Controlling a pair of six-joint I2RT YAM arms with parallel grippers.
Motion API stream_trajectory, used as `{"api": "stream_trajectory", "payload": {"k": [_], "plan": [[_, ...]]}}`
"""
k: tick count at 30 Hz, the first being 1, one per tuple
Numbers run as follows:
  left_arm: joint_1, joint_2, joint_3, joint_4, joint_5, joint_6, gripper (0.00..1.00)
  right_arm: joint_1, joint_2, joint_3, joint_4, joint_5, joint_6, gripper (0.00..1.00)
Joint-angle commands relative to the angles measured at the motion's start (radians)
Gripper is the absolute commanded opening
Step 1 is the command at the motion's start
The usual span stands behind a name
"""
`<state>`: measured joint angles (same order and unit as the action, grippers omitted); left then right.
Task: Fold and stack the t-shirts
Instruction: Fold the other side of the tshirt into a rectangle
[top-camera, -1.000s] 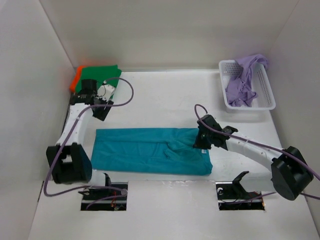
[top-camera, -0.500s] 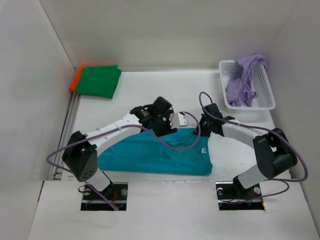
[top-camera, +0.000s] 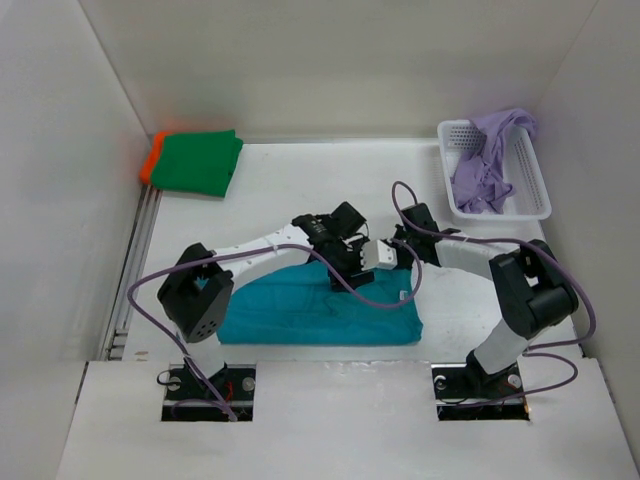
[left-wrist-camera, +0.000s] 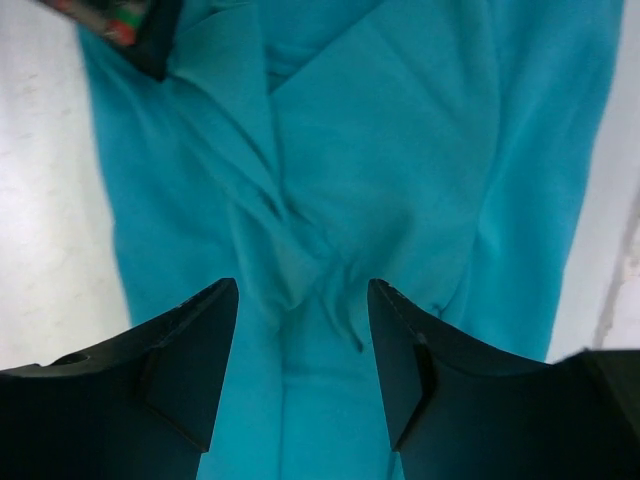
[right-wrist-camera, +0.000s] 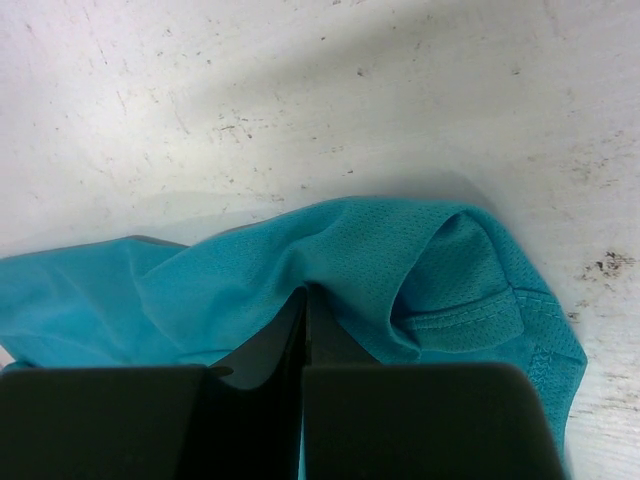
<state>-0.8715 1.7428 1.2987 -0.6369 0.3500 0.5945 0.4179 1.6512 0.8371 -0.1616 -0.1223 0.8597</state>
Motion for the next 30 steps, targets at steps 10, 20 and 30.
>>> {"api": "stream_trajectory", "payload": {"k": [10,20,30], "plan": [[0.006,0.090,0.016,0.042,-0.046,-0.036,0.40,-0.006,0.024,0.042,0.051,-0.022,0.012,0.00],[0.015,0.096,-0.003,0.040,-0.045,-0.056,0.22,-0.006,0.019,0.036,0.062,-0.034,0.012,0.00],[0.033,0.100,0.011,0.014,-0.039,-0.052,0.00,-0.006,-0.007,0.017,0.056,-0.034,0.012,0.00]]}}
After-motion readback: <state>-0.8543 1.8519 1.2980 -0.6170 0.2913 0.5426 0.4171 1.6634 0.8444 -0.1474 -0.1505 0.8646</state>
